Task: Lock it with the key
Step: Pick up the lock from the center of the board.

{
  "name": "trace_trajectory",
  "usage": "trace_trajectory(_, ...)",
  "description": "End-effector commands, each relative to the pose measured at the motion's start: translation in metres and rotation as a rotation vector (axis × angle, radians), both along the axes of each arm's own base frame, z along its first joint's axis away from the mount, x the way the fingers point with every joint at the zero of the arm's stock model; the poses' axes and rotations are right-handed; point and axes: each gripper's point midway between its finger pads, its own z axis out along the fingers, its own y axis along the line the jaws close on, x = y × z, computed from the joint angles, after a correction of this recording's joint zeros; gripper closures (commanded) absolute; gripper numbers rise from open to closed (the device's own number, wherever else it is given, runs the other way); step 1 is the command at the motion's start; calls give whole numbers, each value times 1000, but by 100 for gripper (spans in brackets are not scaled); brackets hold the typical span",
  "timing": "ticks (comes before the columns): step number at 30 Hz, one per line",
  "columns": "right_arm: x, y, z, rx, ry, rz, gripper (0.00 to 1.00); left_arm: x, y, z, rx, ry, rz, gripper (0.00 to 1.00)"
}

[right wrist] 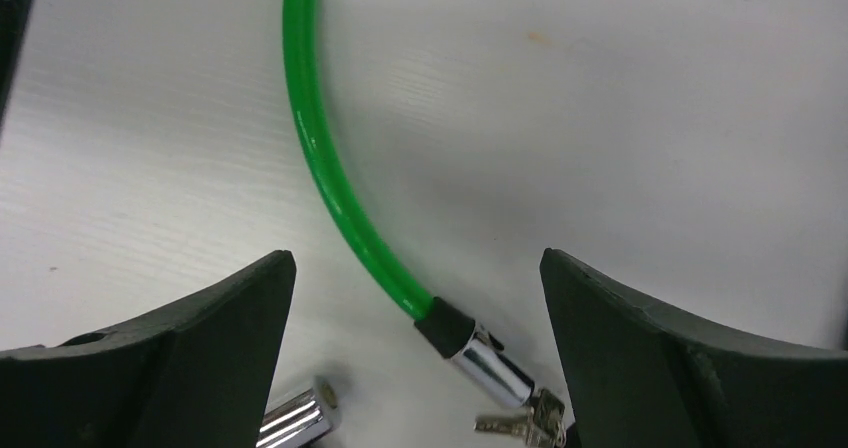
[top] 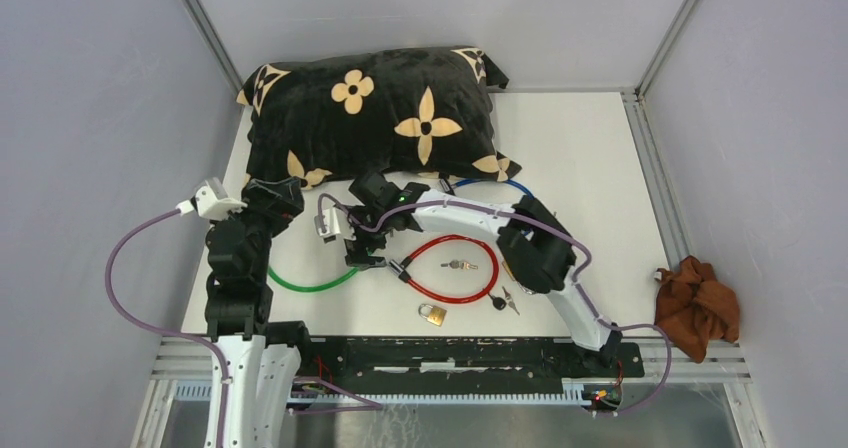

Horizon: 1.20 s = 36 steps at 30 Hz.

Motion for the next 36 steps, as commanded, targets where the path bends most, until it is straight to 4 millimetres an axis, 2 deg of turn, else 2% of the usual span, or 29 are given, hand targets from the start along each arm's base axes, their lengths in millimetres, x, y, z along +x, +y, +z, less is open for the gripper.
trace_trajectory(1,11,10,-20,-52,-14,104,2,-6,12,6,-43,19,76,3)
trace_trajectory(5,12,8,-53,-118,-11,100,6,-3,10,9,17,43,49,4)
trace_trajectory(8,5,2,-69,-162,7,119,15,2,10,15,102,72,18,4)
trace_trajectory(10,-1,-1,-73,-181,12,136,30,6,8,21,176,101,-20,4)
trace_trajectory(13,-11,0,-72,-183,15,162,73,15,6,25,308,167,-96,4)
trace_trajectory(16,-24,3,-60,-131,31,185,100,22,2,27,476,214,-206,4)
trace_trajectory(20,-31,18,-26,5,74,163,100,15,0,35,635,193,-275,4)
trace_trajectory(22,-36,24,0,93,122,152,100,2,-20,38,717,119,-411,5)
trace_trajectory(24,-43,26,28,188,173,157,100,-18,-51,31,798,49,-627,7)
trace_trajectory(27,-50,22,62,290,223,170,100,-43,-66,7,905,71,-835,12)
trace_trajectory(29,-50,15,79,330,248,161,100,-62,-70,-18,1005,117,-1002,13)
trace_trajectory(31,-46,9,87,349,258,140,100,-81,-68,-43,1074,185,-1147,14)
trace_trajectory(34,-45,0,95,365,265,127,100,-110,-64,-77,1242,192,-1381,13)
trace_trajectory(36,-48,-3,98,384,273,124,100,-114,-61,-92,1315,174,-1433,11)
